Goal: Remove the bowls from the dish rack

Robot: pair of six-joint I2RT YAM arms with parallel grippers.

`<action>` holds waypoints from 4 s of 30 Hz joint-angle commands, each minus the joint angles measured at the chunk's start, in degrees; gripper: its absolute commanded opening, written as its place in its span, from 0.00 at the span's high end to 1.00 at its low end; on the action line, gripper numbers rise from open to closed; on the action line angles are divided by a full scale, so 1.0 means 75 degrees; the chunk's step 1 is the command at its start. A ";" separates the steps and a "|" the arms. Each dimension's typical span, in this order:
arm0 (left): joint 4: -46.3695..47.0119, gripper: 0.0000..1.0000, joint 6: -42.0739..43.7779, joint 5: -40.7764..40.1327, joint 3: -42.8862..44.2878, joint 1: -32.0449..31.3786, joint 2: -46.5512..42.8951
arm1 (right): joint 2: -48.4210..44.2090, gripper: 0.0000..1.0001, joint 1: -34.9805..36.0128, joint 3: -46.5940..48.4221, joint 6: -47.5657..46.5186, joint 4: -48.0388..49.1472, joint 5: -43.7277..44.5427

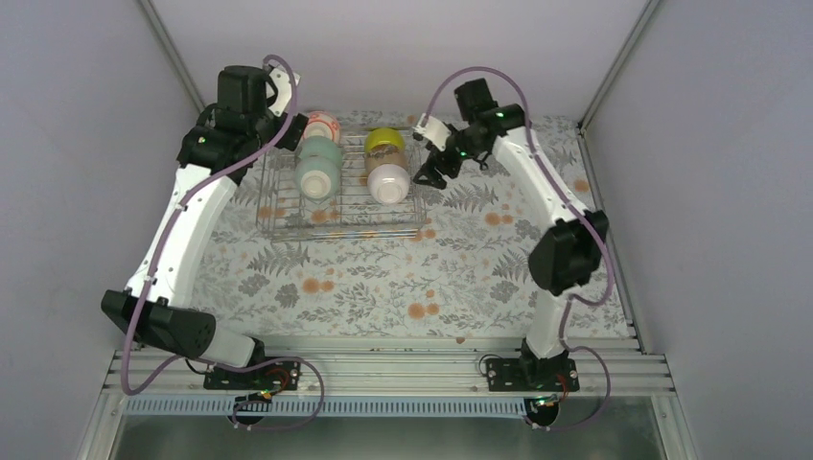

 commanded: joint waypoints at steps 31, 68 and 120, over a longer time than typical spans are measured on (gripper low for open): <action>0.0784 0.00 -0.0067 0.1369 -0.1905 0.0568 -0.0438 | 0.3500 0.00 0.0669 0.2567 -0.0289 -0.0300 0.0474; 0.0561 0.00 -0.0227 0.2114 -0.1929 0.0581 -0.0326 | 0.4027 0.00 0.0568 0.2836 -0.0807 -0.0319 -0.0118; 0.0474 0.00 -0.0296 0.2210 -0.1927 0.0595 -0.0360 | 0.1135 0.57 0.0376 0.1864 0.0287 0.0848 0.1424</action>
